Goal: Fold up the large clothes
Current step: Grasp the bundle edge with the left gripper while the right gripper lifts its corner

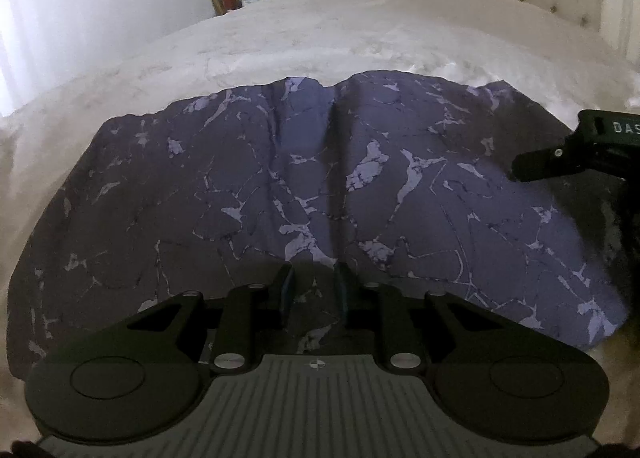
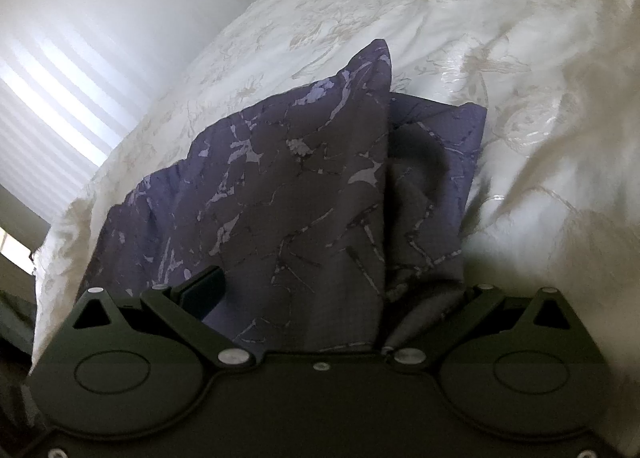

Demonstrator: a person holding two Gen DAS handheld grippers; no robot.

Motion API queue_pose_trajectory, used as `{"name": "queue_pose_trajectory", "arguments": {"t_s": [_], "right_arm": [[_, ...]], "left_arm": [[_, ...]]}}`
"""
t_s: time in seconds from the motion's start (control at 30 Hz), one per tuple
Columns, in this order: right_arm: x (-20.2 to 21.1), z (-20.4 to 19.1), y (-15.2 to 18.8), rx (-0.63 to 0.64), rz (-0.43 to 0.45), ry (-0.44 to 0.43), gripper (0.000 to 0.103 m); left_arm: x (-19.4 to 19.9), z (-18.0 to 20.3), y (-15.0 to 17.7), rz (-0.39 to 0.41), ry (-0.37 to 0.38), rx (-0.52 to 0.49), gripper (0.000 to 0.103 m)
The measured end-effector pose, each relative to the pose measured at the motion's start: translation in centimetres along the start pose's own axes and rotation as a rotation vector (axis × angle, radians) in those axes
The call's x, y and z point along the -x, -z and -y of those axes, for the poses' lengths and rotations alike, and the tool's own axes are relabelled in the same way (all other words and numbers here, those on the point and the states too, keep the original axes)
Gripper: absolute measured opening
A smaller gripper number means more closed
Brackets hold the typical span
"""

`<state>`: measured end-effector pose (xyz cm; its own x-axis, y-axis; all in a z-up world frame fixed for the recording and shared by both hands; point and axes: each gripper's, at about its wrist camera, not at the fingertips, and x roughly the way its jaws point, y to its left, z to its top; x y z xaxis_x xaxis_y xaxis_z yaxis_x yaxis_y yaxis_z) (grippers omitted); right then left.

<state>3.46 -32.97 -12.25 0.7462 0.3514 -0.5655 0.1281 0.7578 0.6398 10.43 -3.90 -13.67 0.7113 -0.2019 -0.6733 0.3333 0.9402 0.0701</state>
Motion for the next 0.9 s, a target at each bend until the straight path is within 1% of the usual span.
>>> {"name": "queue_pose_trajectory", "arguments": {"t_s": [0.13,0.17,0.2,0.23,0.3,0.33,0.47,0.5,0.53,0.6,0.7,0.8,0.9], "right_arm": [[0.5,0.9,-0.3,-0.054,0.004,-0.04,0.102],[0.6,1.1,-0.3,-0.063,0.004,-0.04,0.096],[0.7,1.2,-0.3,-0.071,0.004,-0.033,0.083],[0.9,1.3,-0.4,-0.077,0.005,-0.021,0.076],[1.3,1.6,-0.3,-0.104,0.008,-0.041,0.064],[1.5,1.8,-0.4,-0.123,0.011,-0.049,0.062],[1.9,1.9,-0.5,-0.154,0.02,-0.039,0.047],[2.1,1.8,-0.6,-0.162,0.021,-0.036,0.042],[2.2,1.8,-0.6,-0.167,0.022,-0.041,0.041],[2.5,1.6,-0.7,-0.171,0.021,-0.047,0.032],[3.2,0.7,-1.1,-0.163,0.025,-0.069,0.027],[4.6,-1.0,-1.7,-0.16,0.035,-0.112,0.027],[5.5,-3.2,-2.6,-0.176,0.034,-0.172,0.027]], "left_arm": [[0.2,-0.8,-0.1,-0.01,0.03,0.049,0.02],[0.3,-1.0,-0.2,-0.014,0.037,0.061,0.02],[0.5,-1.2,-0.3,-0.018,0.045,0.071,0.02],[0.6,-1.3,-0.3,-0.023,0.055,0.077,0.02],[1.2,-1.5,-0.1,-0.034,0.082,0.081,0.02],[1.5,-1.6,0.1,-0.04,0.098,0.082,0.02],[2.9,-2.3,0.8,-0.052,0.159,0.092,0.021],[3.0,-2.5,1.0,-0.055,0.17,0.095,0.021],[2.9,-2.6,1.3,-0.058,0.178,0.097,0.021],[2.2,-2.7,1.6,-0.069,0.188,0.098,0.022],[1.3,-2.6,1.7,-0.076,0.191,0.096,0.022],[1.3,-2.3,2.0,-0.066,0.194,0.097,0.022],[1.4,-3.0,2.2,-0.062,0.223,0.139,0.022]]}}
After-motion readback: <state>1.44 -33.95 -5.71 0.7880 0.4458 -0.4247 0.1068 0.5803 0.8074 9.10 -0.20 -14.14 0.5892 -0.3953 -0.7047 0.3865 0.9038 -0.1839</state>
